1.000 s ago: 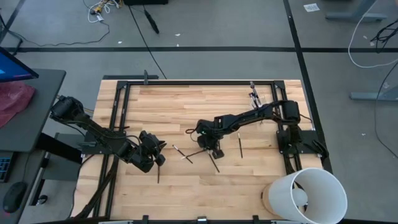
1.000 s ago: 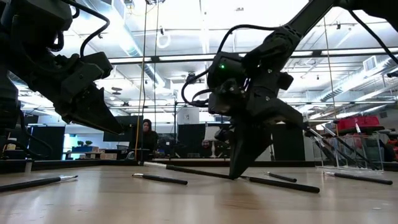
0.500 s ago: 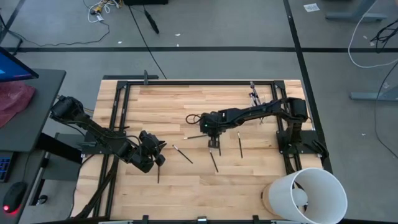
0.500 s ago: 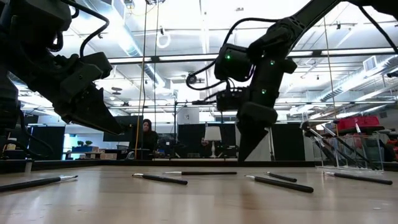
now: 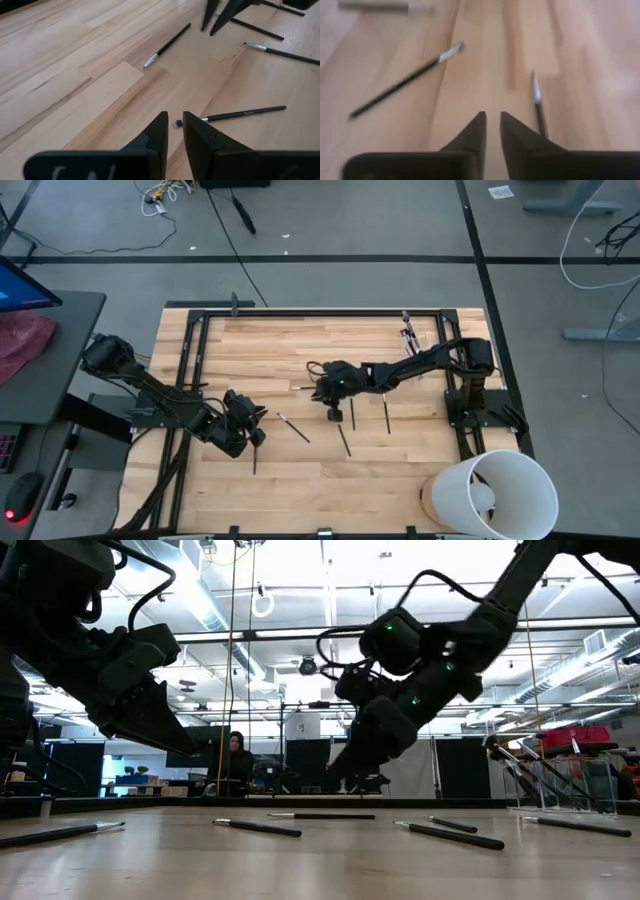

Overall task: Put items in baskets/containers
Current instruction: Put the liner brush into the transparent organizer

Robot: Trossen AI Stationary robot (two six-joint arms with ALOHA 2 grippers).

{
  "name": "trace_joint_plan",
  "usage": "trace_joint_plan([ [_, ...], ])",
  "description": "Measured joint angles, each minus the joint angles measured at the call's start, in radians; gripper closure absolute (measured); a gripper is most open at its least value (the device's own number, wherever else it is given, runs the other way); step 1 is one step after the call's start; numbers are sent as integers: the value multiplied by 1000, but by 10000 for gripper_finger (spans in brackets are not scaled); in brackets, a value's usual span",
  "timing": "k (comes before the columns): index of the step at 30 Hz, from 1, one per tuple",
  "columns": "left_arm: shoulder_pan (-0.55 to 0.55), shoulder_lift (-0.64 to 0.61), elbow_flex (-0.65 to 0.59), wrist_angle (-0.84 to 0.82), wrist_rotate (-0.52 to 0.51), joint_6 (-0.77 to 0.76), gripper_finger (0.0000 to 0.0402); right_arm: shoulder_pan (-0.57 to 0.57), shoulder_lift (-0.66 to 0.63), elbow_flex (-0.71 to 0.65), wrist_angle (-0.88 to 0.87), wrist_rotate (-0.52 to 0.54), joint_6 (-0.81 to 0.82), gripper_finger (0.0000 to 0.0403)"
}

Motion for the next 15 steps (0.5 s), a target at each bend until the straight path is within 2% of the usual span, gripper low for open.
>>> trace_joint_plan([
  [4, 0, -1, 0, 8, -28, 0, 342, -29, 59, -2, 185, 2, -11, 283],
  [8, 0, -1, 0, 15, -54, 0, 342, -61, 138, 34, 242, 4, -78, 243],
  [13, 0, -1, 0, 27, -54, 21, 342, -115, 187, 63, 274, -6, -99, 237],
  [15, 0, -1, 0, 37, -53, 23, 342, -138, 197, 62, 268, -63, -108, 242],
])
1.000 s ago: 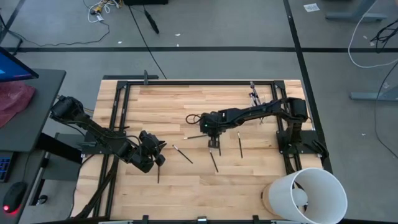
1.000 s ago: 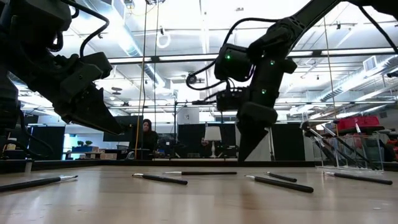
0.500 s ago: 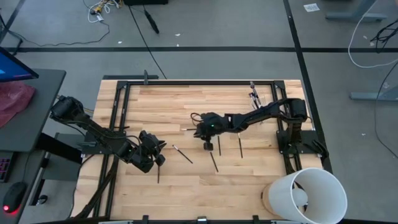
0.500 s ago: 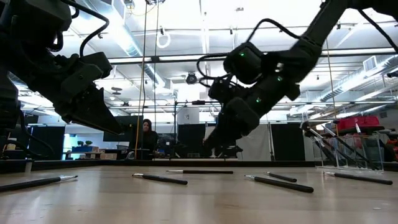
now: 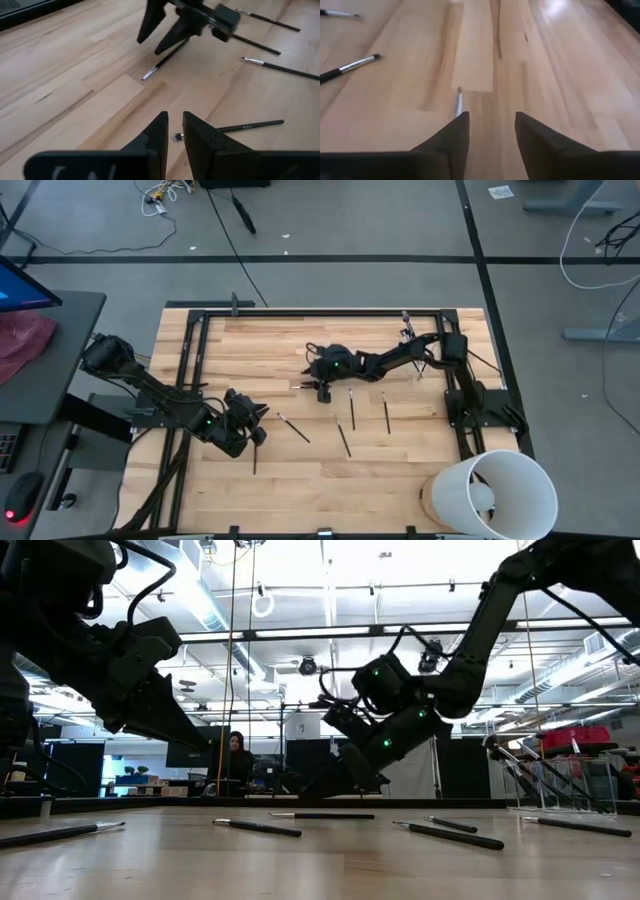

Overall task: Put items in baskets/containers
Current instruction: Put the liner brush into the transparent organizer

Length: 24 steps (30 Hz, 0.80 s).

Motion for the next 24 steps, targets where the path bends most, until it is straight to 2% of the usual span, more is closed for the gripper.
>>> trace_joint_plan([
  [3, 0, 0, 0, 2, 1, 1, 342, -14, 15, 0, 4, -103, -19, 254],
  [5, 0, 0, 0, 2, 4, 1, 342, -10, 29, 0, 3, -120, -23, 262],
  [13, 0, 0, 0, 5, 4, 3, 342, 5, 57, 1, -6, -126, -58, 283],
  [16, 0, 0, 0, 6, 4, 3, 342, 4, 53, 6, -60, -117, -74, 313],
  [20, 0, 0, 0, 7, 4, 3, 342, -1, 59, 9, -135, -116, -123, 382],
  [24, 0, 0, 0, 6, 6, 3, 342, 0, 64, 9, -151, -81, -137, 390],
])
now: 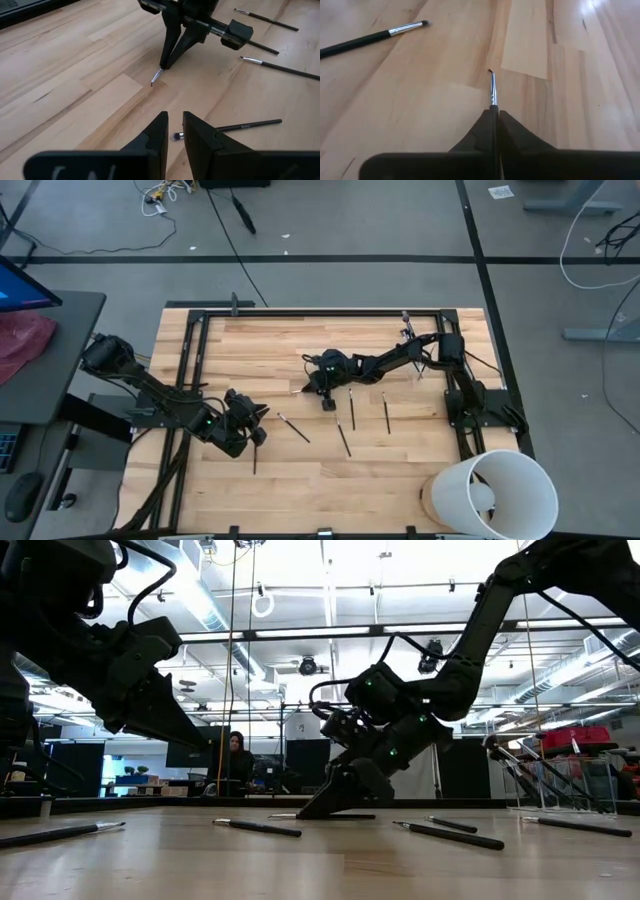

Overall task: Put items in baskets/containers
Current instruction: Put the liner brush into the transparent organizer

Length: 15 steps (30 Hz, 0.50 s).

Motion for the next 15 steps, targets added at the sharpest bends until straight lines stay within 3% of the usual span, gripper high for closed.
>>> trace_joint_plan([
  [9, -1, 0, 0, -9, 33, 0, 342, -5, -6, -11, 110, -46, 123, 399],
  [15, -3, 0, -25, 2, 136, 15, 342, -3, 0, -78, 320, -68, 240, 402],
])
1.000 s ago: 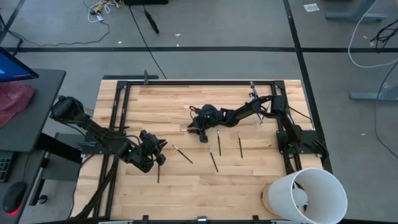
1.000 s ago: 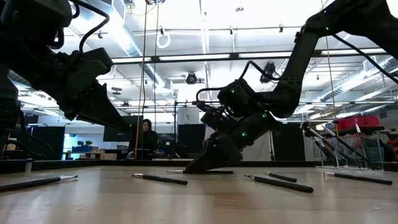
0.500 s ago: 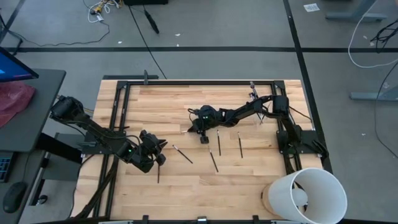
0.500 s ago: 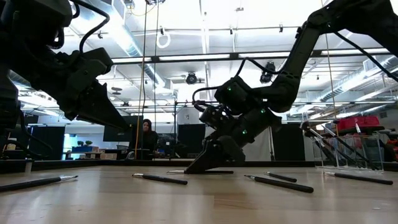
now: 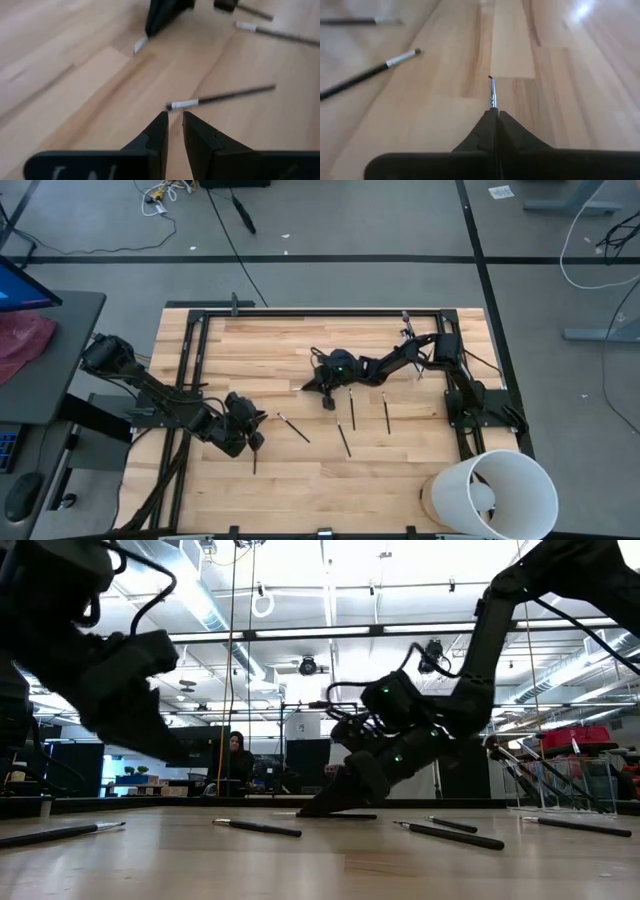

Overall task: Put items in baskets/containers
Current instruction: Put the liner brush into the transparent organizer

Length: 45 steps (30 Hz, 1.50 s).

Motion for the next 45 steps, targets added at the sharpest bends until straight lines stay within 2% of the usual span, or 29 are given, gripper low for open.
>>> trace_joint_plan([
  [4, 0, 0, -51, 48, 9, -31, 342, 2, 0, -71, 200, -10, 90, 403],
  [6, 0, 0, -90, 131, 3, -15, 342, 2, 0, -108, 286, -13, 134, 403],
  [9, 0, 0, -169, 365, -18, 66, 342, 2, -1, -148, 413, -16, 184, 403],
  [14, 19, 31, -308, 862, -89, 353, 342, 20, -3, -173, 587, -17, 256, 403],
  [17, 70, 71, -330, 1018, -104, 476, 336, 42, -4, -172, 673, -18, 286, 403],
  [21, 167, 139, -297, 1081, -92, 550, 302, 73, -5, -161, 710, 7, 298, 403],
  [26, 271, 231, -241, 1092, 44, 559, 242, 91, -5, -150, 672, 29, 292, 403],
  [29, 284, 281, -221, 1155, 71, 598, 220, 95, -6, -149, 638, 29, 295, 402],
  [33, 284, 334, -202, 1220, 73, 629, 216, 102, -7, -149, 582, 31, 286, 401],
  [37, 284, 370, -194, 1219, 80, 614, 225, 112, -7, -149, 482, 31, 266, 400],
  [45, 253, 376, -194, 1158, 81, 597, 241, 134, -7, -149, 263, 102, 198, 399],
])
